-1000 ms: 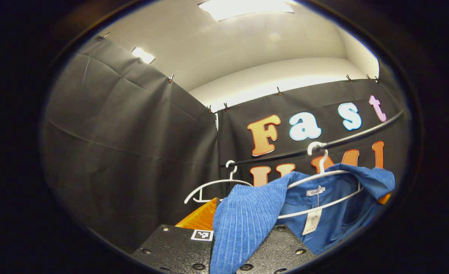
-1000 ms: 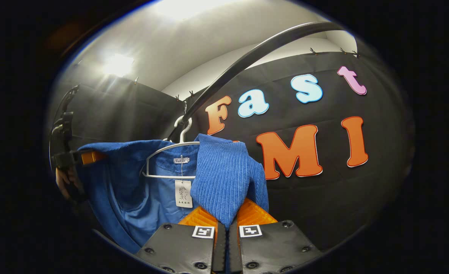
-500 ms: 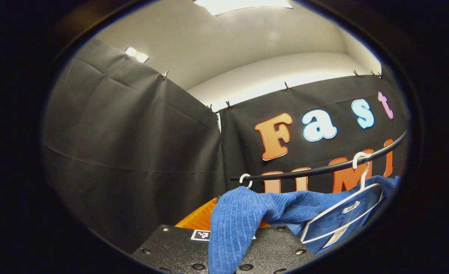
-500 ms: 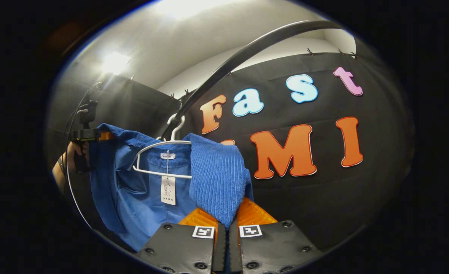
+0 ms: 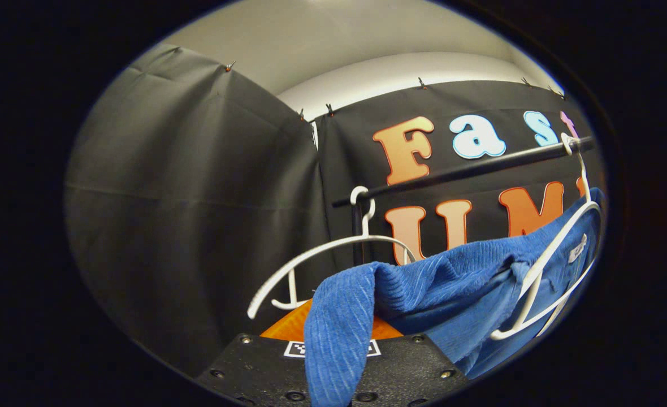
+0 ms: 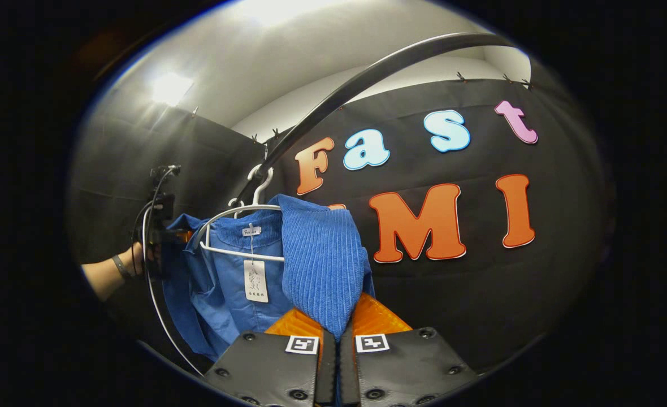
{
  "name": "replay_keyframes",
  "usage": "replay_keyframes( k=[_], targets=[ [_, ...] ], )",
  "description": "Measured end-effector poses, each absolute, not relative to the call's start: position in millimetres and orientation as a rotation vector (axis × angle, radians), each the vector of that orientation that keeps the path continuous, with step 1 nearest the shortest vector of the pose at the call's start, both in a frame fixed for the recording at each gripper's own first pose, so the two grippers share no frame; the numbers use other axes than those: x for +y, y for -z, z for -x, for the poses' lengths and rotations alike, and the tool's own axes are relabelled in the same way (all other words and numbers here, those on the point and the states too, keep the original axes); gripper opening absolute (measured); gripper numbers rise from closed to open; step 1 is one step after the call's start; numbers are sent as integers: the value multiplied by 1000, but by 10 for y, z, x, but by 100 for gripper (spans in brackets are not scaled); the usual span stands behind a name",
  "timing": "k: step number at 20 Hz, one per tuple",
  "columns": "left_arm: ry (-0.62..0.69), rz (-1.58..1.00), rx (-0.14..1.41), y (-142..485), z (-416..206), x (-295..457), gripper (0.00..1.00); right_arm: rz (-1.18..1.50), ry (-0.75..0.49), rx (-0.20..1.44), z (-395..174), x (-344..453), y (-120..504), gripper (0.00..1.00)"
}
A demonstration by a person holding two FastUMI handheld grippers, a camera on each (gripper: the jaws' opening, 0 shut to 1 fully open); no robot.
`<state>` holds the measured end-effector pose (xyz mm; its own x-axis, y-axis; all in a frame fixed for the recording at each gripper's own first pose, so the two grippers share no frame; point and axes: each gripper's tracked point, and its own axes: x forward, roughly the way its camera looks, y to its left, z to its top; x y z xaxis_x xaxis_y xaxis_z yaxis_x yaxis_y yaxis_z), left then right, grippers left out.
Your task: Grasp the clothes on the hanger with both hands and then place them into the laundry hamper below.
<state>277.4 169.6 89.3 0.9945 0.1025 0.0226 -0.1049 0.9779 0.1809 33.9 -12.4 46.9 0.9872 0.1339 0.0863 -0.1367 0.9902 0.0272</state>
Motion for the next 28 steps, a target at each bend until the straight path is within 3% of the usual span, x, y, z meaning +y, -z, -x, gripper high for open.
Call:
replay_keyframes(
  k=[15, 19, 28],
  targets=[
    [15, 39, 244, 1212, -2467, 1193, 7, -4, -120, -58, -410, -122, -416, 11],
    [30, 54, 238, 1301, -2129, 1080, 7, -3, -110, -74, -421, -145, -478, 11],
    [72, -9, 158, 821, -1690, 772, 6, -15, 93, -115, -679, -874, -599, 11]
  ],
)
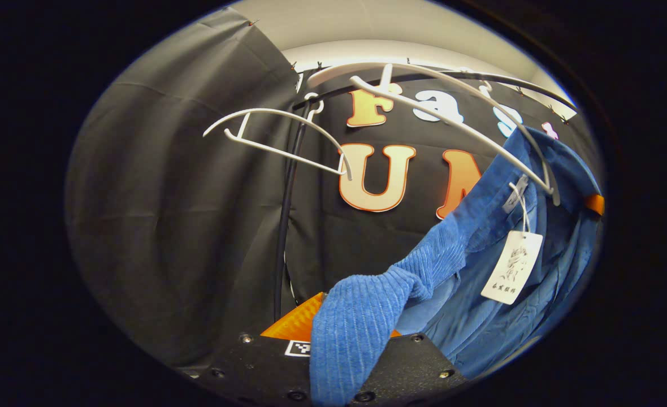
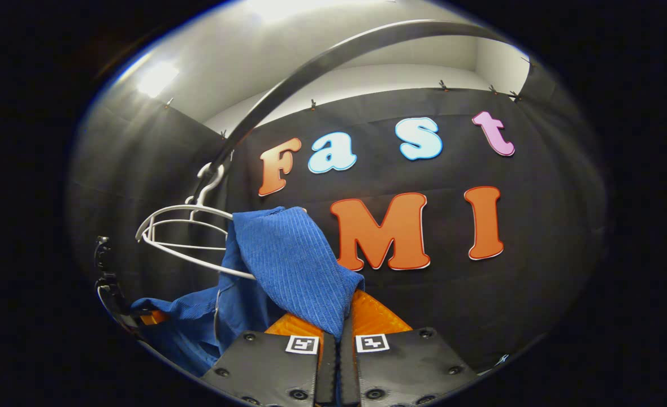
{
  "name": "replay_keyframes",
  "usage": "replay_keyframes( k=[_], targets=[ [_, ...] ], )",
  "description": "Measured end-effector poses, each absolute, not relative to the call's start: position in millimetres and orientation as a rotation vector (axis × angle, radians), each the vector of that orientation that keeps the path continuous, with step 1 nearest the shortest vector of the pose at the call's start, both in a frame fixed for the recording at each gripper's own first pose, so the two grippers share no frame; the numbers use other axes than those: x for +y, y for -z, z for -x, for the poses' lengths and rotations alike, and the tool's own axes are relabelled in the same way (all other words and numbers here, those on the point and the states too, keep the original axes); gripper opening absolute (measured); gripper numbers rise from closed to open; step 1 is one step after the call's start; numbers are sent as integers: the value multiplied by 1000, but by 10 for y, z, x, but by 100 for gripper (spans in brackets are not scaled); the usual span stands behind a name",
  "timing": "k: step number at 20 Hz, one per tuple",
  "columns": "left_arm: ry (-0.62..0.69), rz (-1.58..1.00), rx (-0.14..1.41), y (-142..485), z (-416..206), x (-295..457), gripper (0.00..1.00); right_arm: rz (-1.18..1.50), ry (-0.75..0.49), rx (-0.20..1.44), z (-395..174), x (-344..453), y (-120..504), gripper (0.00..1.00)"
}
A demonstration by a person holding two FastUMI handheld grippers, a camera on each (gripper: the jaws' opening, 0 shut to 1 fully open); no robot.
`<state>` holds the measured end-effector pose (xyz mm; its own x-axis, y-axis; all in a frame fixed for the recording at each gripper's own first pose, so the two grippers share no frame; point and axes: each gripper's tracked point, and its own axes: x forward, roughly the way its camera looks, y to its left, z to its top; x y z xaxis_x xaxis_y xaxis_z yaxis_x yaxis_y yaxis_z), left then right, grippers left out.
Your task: Grasp the clothes on the hanger with both hands and then place them into the laundry hamper below.
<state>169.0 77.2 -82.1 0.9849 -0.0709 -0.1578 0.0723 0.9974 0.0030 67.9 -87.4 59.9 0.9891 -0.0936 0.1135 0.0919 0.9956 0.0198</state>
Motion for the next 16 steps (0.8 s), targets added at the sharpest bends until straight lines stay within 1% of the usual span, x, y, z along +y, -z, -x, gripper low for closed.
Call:
replay_keyframes(
  k=[2, 5, 10, 13, 16],
  targets=[
    [88, -21, 149, 704, -1710, 666, 6, -39, 132, -120, -722, -1090, -603, 10],
    [129, -22, 149, 725, -1808, 515, 6, -4, 177, -122, -837, -1308, -599, 11],
    [191, -36, 166, 752, -1824, 183, 6, -24, 257, -25, -989, -1662, -262, 11],
    [223, -25, 181, 826, -1796, 34, 7, -45, 276, 17, -922, -1818, -31, 11],
    [248, -22, 196, 898, -1731, -92, 7, -35, 277, 50, -713, -1899, 142, 11]
  ],
)
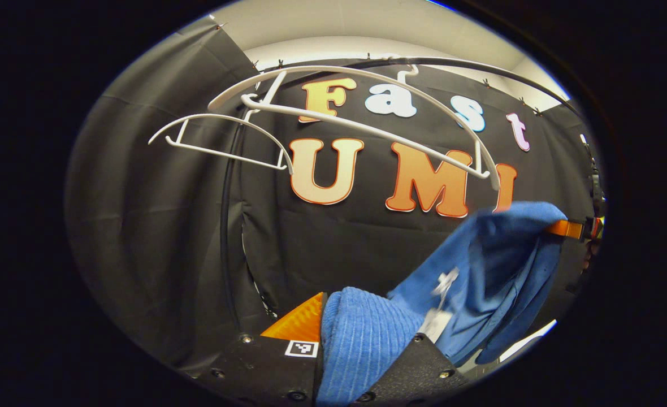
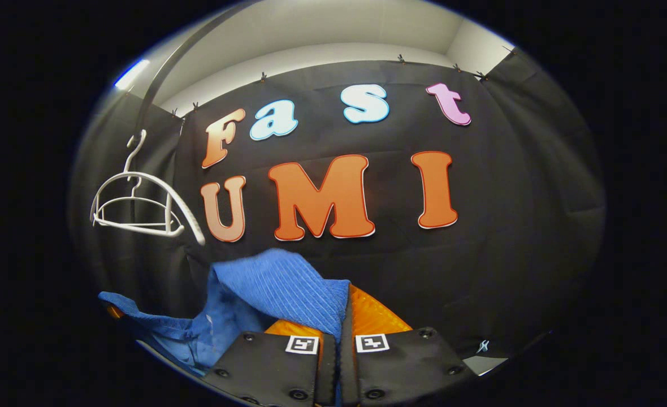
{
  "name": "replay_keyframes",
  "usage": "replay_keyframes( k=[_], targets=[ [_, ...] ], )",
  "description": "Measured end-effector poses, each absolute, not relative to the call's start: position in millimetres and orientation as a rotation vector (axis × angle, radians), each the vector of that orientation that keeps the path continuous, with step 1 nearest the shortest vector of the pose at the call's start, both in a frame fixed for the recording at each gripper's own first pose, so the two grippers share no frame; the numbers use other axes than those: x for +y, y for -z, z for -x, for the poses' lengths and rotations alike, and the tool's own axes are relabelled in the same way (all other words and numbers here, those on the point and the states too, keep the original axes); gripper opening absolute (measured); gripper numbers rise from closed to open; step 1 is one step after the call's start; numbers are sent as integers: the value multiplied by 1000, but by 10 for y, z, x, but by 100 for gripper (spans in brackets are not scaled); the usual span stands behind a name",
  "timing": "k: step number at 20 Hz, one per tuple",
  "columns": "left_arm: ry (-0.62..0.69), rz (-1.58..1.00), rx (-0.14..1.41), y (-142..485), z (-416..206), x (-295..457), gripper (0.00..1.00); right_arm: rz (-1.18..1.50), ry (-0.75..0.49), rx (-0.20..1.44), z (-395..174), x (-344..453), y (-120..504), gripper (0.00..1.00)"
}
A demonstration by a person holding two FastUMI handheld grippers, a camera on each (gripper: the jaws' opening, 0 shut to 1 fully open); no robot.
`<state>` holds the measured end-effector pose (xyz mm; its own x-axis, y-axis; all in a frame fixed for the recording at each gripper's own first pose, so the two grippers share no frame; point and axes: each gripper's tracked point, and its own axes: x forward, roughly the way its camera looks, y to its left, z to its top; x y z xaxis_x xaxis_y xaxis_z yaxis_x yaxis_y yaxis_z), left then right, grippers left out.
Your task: Grasp the clothes on the hanger with both hands and then place them into the laundry hamper below.
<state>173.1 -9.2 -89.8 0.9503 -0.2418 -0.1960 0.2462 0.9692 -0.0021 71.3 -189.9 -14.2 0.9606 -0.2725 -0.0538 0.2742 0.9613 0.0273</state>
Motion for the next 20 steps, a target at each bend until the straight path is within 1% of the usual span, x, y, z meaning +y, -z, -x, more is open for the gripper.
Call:
replay_keyframes(
  k=[2, 3, 4, 5, 7, 8, 9, 10, 11, 12, 15, 17, 20],
  targets=[
    [259, -31, 206, 943, -1627, -144, 7, -24, 263, 74, -581, -1888, 233, 11],
    [270, -25, 215, 968, -1564, -184, 7, -17, 254, 80, -527, -1876, 244, 6],
    [274, -17, 225, 971, -1521, -202, 6, -12, 240, 84, -482, -1852, 268, 11],
    [271, -17, 232, 987, -1489, -197, 7, -12, 224, 88, -471, -1808, 293, 6],
    [260, -18, 237, 993, -1427, -152, 7, -20, 192, 95, -432, -1704, 321, 6],
    [259, -6, 239, 980, -1412, -155, 7, -23, 175, 98, -421, -1642, 334, 11],
    [257, 9, 240, 971, -1393, -173, 7, -24, 156, 100, -416, -1552, 338, 11],
    [253, 25, 238, 958, -1386, -196, 7, -27, 130, 102, -437, -1442, 332, 11],
    [245, 38, 236, 954, -1394, -218, 7, -30, 99, 104, -472, -1297, 333, 6],
    [234, 49, 239, 959, -1401, -232, 7, -32, 67, 105, -500, -1151, 350, 11],
    [222, 80, 278, 1095, -1442, -361, 7, -47, -43, 129, -586, -651, 464, 11],
    [241, 94, 317, 1229, -1480, -500, 7, -60, -112, 162, -650, -342, 630, 11],
    [306, 131, 399, 1489, -1471, -836, 7, -59, -191, 227, -748, 19, 964, 11]
  ],
)
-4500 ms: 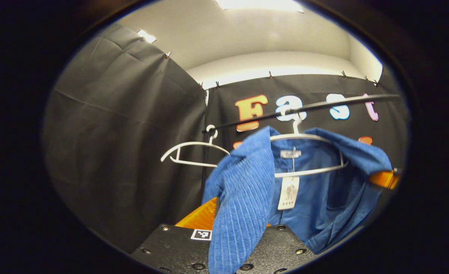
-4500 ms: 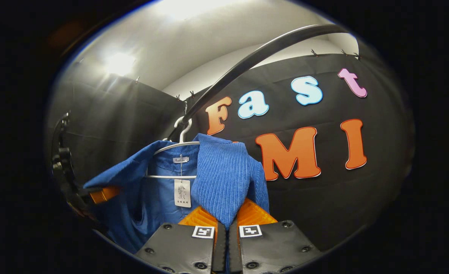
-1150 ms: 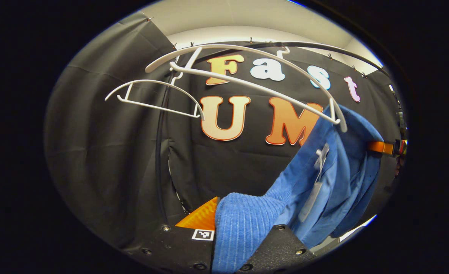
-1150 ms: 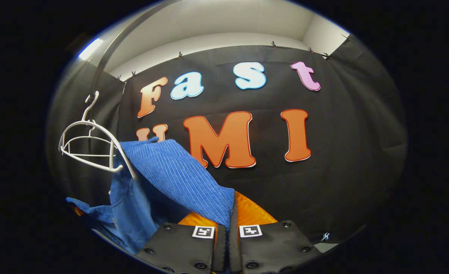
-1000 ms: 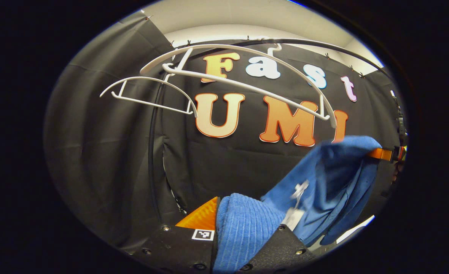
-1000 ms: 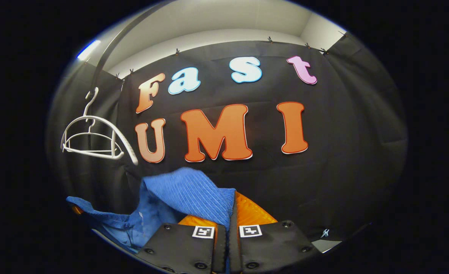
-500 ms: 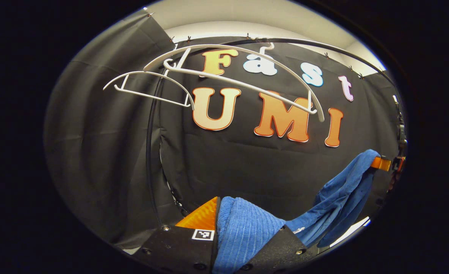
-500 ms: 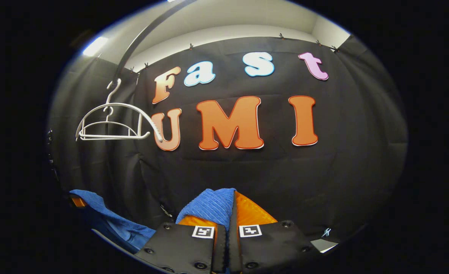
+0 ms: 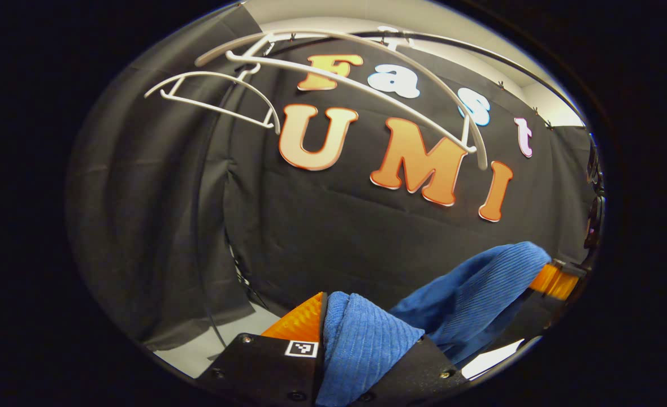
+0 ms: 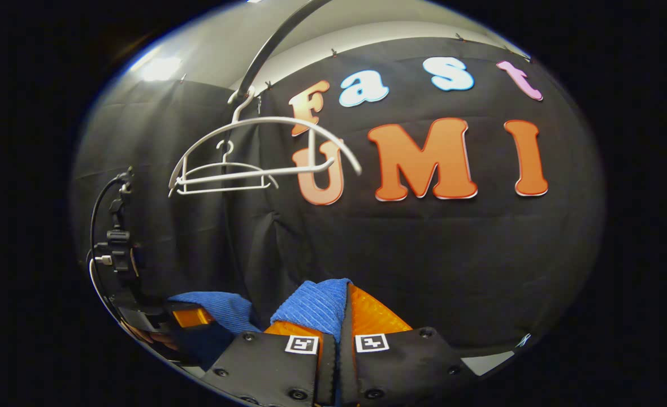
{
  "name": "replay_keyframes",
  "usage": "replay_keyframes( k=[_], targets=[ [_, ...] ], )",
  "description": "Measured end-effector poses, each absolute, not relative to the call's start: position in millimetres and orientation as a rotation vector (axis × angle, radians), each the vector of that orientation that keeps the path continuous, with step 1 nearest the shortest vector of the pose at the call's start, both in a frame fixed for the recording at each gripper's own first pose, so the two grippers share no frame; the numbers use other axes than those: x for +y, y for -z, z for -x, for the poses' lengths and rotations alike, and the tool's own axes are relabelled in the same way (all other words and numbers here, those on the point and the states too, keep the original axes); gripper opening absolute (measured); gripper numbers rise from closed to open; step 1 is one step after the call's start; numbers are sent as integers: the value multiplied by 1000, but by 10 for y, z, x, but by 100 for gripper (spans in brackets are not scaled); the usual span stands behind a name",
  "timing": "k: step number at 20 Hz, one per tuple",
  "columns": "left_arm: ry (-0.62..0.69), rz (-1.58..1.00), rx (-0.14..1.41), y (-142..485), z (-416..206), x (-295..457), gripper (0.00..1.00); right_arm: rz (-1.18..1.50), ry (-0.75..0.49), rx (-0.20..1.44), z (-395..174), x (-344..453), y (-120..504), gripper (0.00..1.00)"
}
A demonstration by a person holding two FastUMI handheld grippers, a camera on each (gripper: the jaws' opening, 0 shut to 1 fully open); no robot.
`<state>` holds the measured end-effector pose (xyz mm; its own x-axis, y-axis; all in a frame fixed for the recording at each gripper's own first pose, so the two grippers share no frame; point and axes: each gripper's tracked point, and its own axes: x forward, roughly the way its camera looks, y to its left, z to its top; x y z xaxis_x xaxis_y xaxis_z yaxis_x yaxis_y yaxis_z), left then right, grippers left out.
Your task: Grasp the clothes on the hanger with both hands and then place them into the laundry hamper below.
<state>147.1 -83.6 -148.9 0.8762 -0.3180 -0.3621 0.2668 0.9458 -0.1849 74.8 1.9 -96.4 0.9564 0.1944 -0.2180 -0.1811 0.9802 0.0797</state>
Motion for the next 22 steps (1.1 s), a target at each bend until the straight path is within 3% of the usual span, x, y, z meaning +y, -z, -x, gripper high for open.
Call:
replay_keyframes(
  k=[6, 9, 11, 12, 15, 19, 20, 22],
  targets=[
    [370, 170, 643, 2364, -1289, -1163, 12, -91, -220, 472, -760, 238, 2133, 11],
    [341, 116, 764, 2853, -1101, -1041, 17, -99, -200, 608, -628, 194, 2713, 13],
    [320, 79, 852, 3145, -930, -936, 22, -106, -198, 694, -592, 206, 3016, 16],
    [304, 89, 887, 3298, -826, -885, 25, -112, -194, 732, -570, 209, 3130, 23],
    [258, 149, 963, 3529, -557, -794, 40, -139, -167, 851, -390, 157, 3616, 23],
    [194, 153, 1048, 3787, -277, -613, 89, -230, -182, 993, -25, 220, 3982, 84],
    [180, 156, 1060, 3822, -203, -573, 96, -243, -171, 1007, 10, 189, 4055, 95],
    [158, 163, 1079, 3840, -135, -547, 96, -248, -131, 1020, 141, 88, 4145, 100]
  ],
)
